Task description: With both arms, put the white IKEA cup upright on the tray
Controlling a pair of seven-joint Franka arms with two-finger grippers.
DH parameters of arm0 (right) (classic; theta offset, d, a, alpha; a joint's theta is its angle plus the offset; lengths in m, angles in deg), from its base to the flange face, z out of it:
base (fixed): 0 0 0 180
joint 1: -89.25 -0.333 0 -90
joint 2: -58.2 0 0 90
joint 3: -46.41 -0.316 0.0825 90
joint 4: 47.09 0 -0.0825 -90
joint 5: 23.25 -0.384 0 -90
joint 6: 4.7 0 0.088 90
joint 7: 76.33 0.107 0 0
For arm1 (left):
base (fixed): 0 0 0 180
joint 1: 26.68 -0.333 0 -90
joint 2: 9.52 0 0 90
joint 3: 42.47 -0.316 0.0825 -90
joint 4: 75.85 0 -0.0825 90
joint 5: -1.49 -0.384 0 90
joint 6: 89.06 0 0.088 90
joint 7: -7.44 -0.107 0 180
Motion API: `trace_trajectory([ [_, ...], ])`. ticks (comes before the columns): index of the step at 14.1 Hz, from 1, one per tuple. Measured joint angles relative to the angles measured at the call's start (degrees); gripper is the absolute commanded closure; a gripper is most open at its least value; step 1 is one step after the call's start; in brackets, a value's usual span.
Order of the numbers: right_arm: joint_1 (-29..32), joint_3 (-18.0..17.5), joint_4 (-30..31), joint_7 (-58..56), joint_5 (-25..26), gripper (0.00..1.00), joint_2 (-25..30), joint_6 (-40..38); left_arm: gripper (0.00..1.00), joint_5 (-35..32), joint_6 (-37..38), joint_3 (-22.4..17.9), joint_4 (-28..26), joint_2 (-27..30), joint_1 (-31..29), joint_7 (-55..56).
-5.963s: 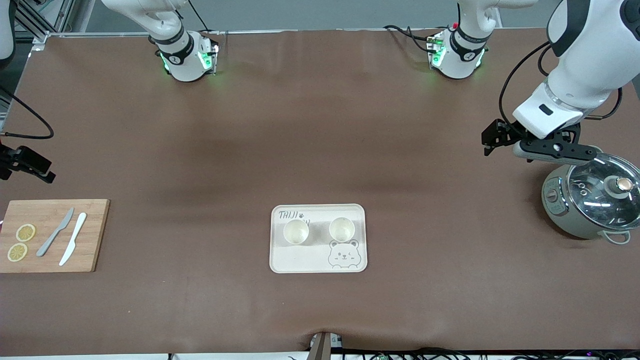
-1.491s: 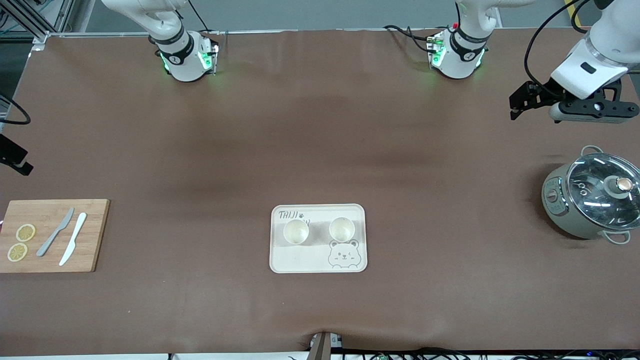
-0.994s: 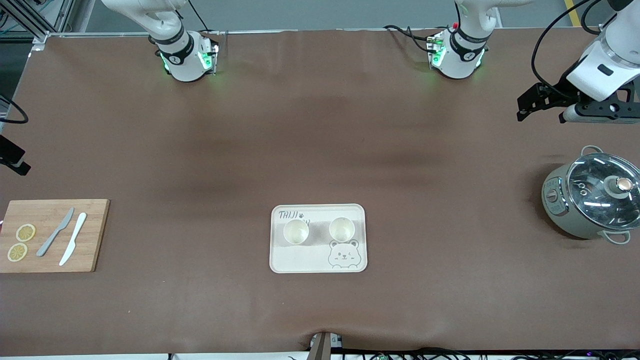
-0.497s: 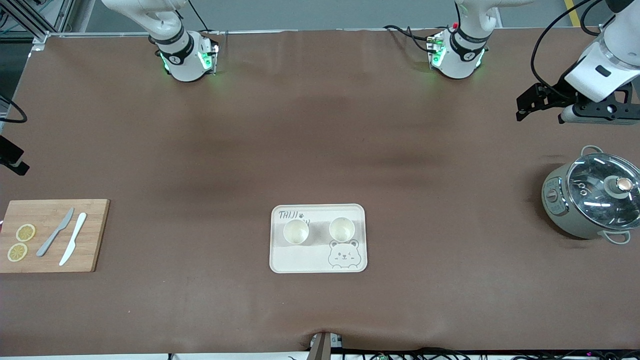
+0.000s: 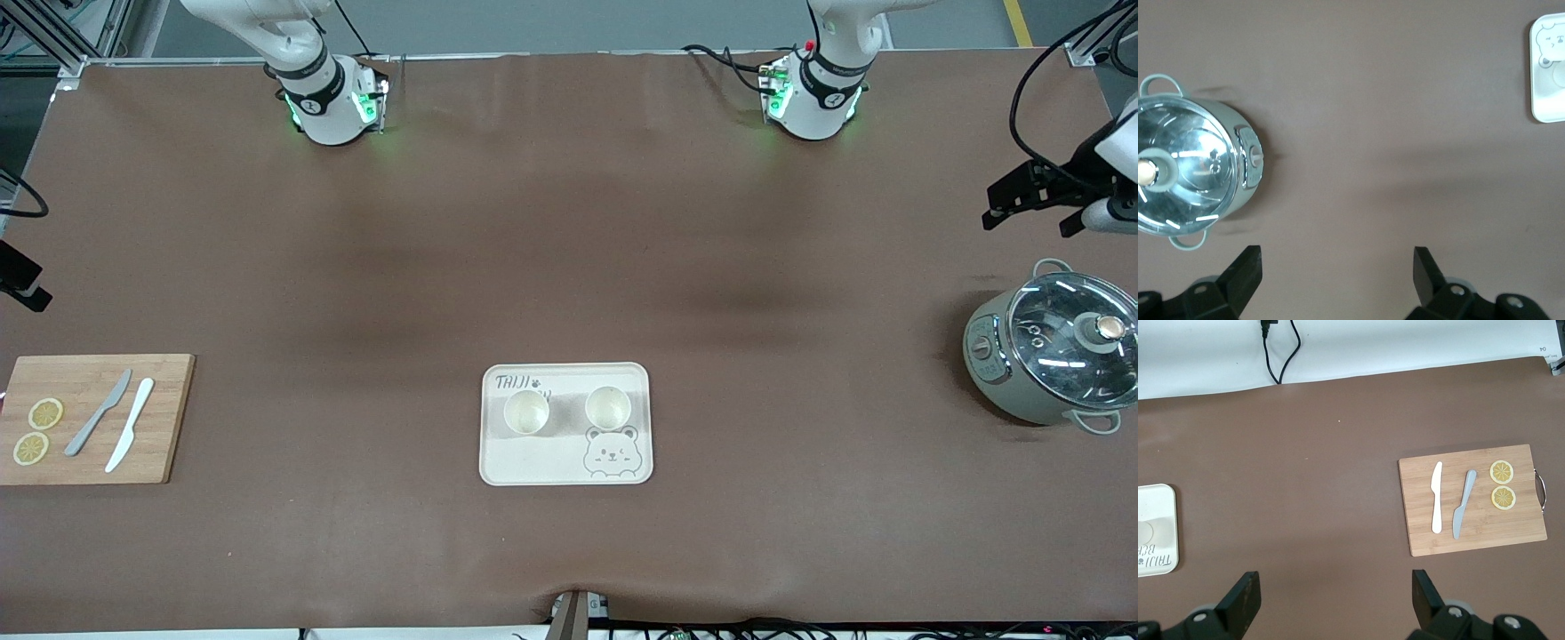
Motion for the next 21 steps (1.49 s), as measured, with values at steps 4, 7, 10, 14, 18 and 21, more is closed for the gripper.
trace_trajectory([
  [4,0.0,-0.1,0.0,0.0,0.0,0.00,0.0,0.0,0.00,0.0,-0.1,0.9,4.8,-4.9,1.1,0.4],
  [7,0.0,-0.1,0.0,0.0,0.0,0.00,0.0,0.0,0.00,0.0,-0.3,0.9,6.3,-6.5,0.8,2.2],
  [10,0.0,-0.1,0.0,0.0,0.0,0.00,0.0,0.0,0.00,0.0,-2.8,0.4,6.9,-8.3,0.2,2.3],
  [14,0.0,-0.1,0.0,0.0,0.0,0.00,0.0,0.0,0.00,0.0,-3.1,0.4,8.6,-9.3,0.2,3.3],
  [18,0.0,-0.2,0.0,0.0,0.0,0.00,0.0,0.0,0.00,0.0,-2.6,0.4,9.0,-9.3,0.2,3.3],
  [21,0.0,-0.2,0.0,0.0,0.0,0.00,0.0,0.0,0.00,0.0,-2.1,0.4,9.0,-9.3,0.2,3.3],
])
